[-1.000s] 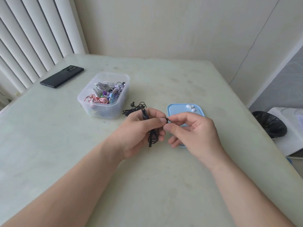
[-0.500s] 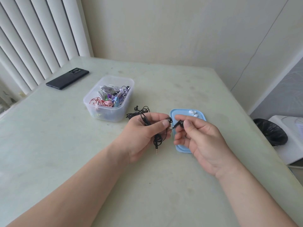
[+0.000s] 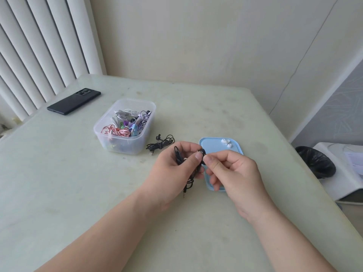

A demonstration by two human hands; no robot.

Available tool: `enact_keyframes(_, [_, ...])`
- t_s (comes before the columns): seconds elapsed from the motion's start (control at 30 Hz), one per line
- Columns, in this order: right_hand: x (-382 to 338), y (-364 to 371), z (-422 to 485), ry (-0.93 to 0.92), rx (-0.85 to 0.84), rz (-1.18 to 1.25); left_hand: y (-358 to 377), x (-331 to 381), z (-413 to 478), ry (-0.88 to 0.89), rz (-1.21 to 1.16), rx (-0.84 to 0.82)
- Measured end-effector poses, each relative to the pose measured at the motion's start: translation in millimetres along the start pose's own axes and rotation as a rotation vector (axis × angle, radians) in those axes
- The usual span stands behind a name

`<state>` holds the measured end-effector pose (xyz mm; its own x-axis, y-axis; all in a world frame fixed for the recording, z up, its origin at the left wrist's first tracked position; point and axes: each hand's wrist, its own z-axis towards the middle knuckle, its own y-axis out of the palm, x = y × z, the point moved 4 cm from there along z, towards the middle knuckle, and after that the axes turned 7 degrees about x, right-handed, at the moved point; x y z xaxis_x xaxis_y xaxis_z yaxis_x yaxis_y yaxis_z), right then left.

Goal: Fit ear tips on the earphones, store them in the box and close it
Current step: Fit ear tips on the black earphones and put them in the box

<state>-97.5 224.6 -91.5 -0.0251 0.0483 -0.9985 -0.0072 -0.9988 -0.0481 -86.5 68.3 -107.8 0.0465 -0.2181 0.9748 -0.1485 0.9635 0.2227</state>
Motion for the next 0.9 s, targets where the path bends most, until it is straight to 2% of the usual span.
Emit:
enact_keyframes(0.07, [-4, -3, 2, -0.001, 0.053, -0.054, -1, -1, 2, -0.028, -0.043, 0.012])
enact_keyframes(0.17, [-10, -20, 17, 0.000, 0.217, -0.097, -4, -4, 3, -0.081, -0.110, 0.031])
enact_keyframes(0.23, [-14, -36, 37, -0.014, 0.275, -0.255, -5, -5, 4, -0.111, -0.153, 0.036])
enact_keyframes(0.4, [-15, -48, 81, -0.024, 0.188, -0.679, -7, -4, 7, -0.171, -0.298, 0.048])
enact_keyframes(0.53, [-7, -44, 95, -0.043, 0.166, -0.839, -6, -3, 8, -0.210, -0.393, 0.034])
enact_keyframes(0.77, [-7, -48, 94, -0.087, 0.206, -0.806, -6, -2, 7, -0.223, -0.426, 0.036])
enact_keyframes(0.83, [-16, -48, 83, -0.098, 0.230, -0.667, -6, -1, 6, -0.218, -0.414, 0.031])
enact_keyframes(0.9, [-22, -42, 67, -0.032, 0.201, -0.365, -5, 1, 5, -0.206, -0.369, 0.013])
